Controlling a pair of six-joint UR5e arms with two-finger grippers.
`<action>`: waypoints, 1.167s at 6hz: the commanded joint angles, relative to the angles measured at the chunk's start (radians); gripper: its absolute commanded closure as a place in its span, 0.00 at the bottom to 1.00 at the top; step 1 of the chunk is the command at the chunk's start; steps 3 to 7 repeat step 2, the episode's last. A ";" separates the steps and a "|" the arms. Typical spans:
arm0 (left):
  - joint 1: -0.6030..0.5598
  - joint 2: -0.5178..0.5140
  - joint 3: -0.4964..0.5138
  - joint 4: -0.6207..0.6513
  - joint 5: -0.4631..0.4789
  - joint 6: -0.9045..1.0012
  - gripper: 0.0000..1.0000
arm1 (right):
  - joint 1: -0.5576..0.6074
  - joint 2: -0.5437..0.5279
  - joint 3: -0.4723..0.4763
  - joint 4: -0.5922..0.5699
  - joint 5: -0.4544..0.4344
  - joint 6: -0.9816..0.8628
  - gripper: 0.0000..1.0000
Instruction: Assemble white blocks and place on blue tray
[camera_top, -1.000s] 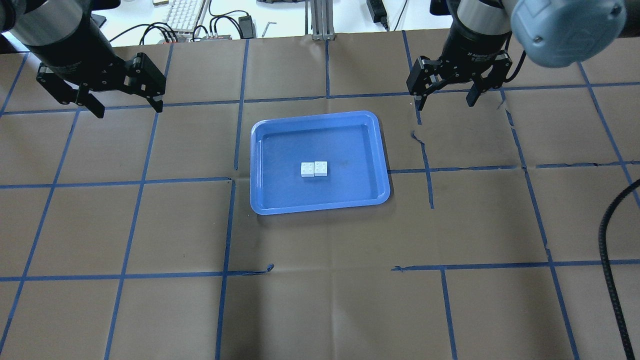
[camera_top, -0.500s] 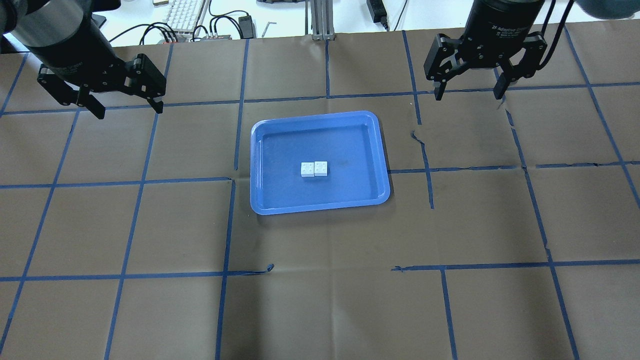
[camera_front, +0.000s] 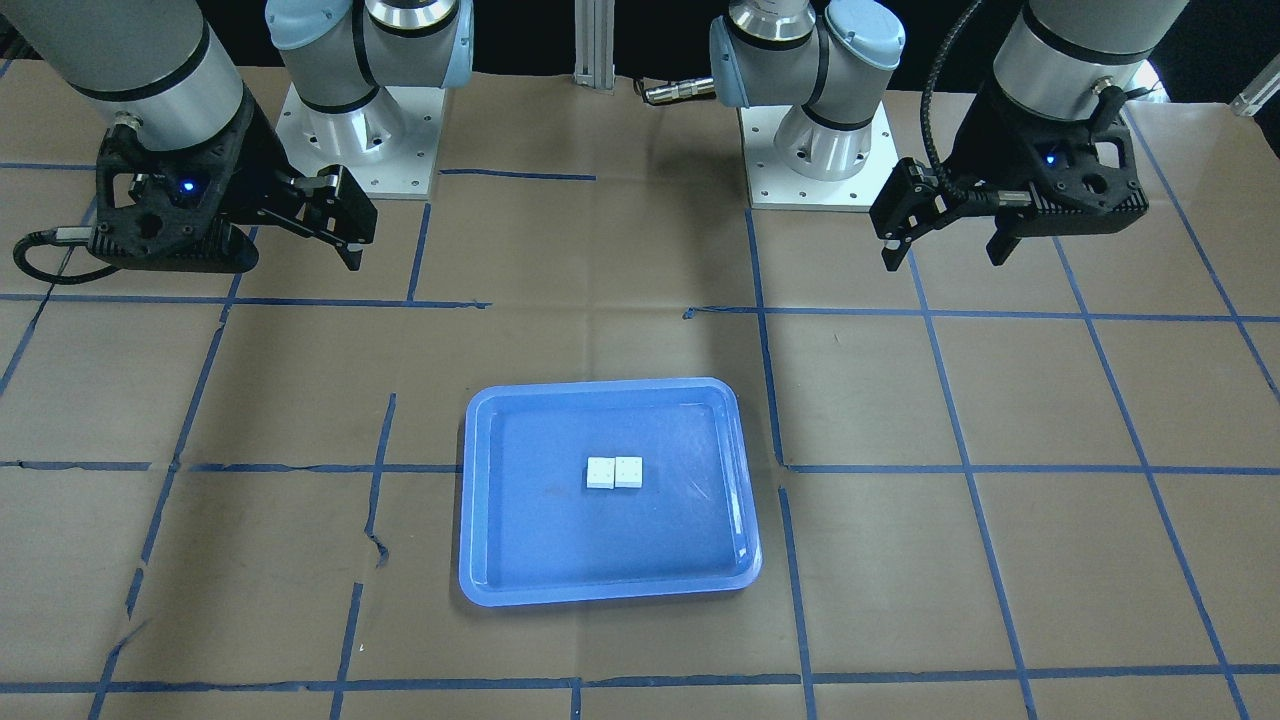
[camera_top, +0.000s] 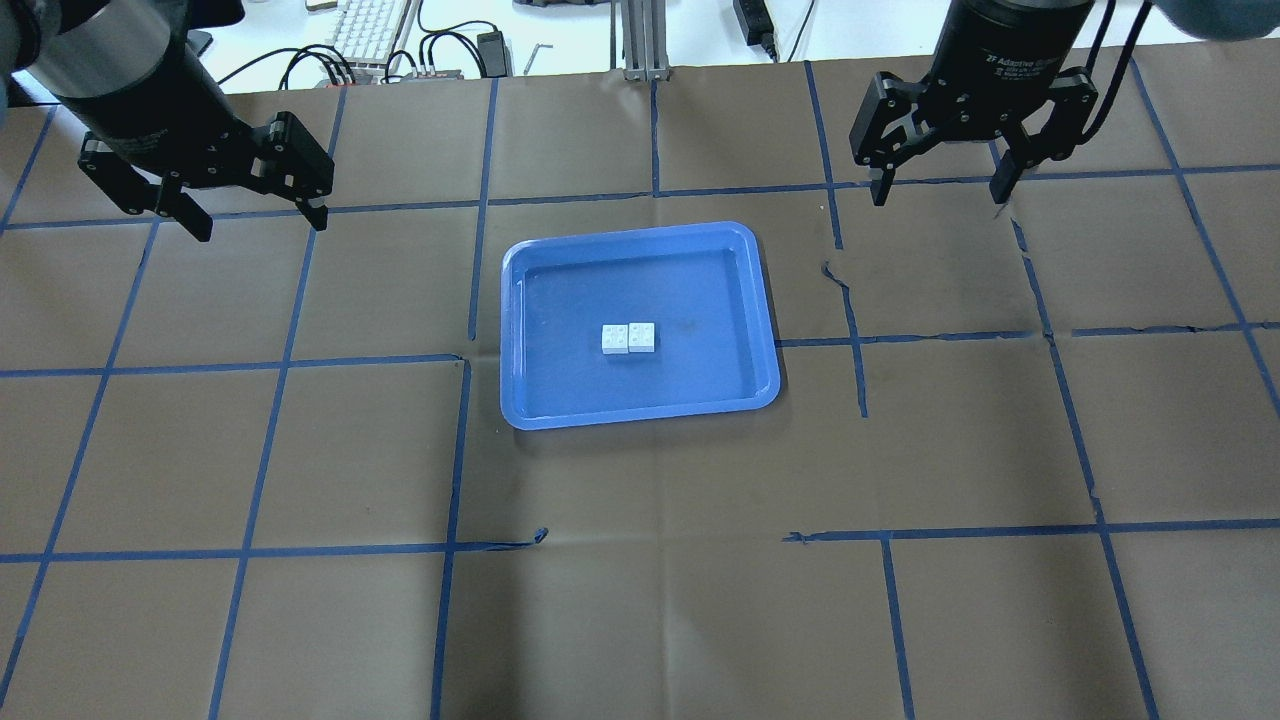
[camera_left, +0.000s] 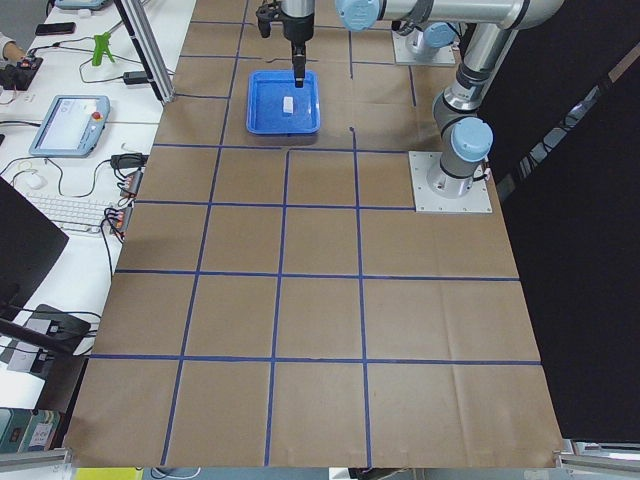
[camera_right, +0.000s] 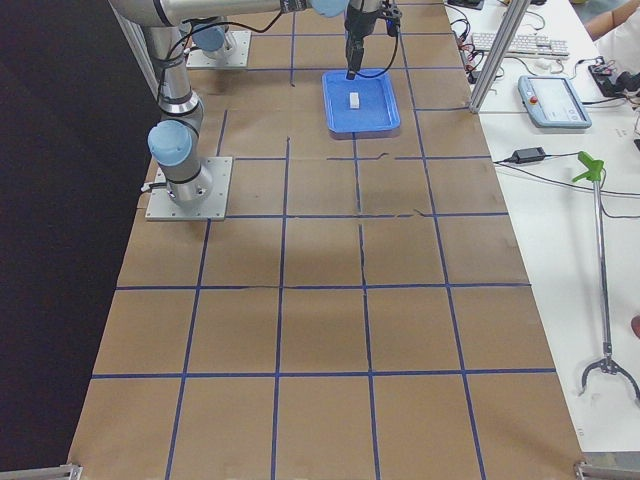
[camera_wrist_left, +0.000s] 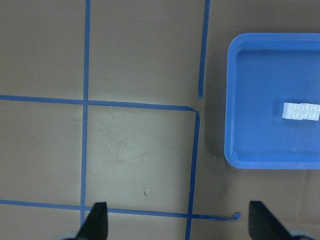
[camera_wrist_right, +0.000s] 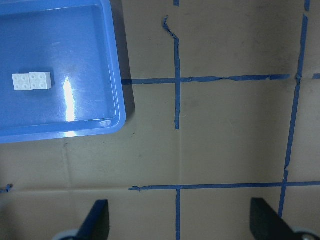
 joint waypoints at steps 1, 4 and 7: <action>0.000 -0.002 0.000 0.000 0.000 0.000 0.01 | -0.003 -0.001 0.013 -0.006 -0.002 0.000 0.00; -0.001 -0.002 0.000 0.000 -0.001 0.000 0.01 | -0.005 -0.001 0.013 -0.006 -0.002 -0.002 0.00; -0.001 -0.002 0.000 0.000 -0.001 0.000 0.01 | -0.005 -0.001 0.013 -0.006 -0.002 -0.002 0.00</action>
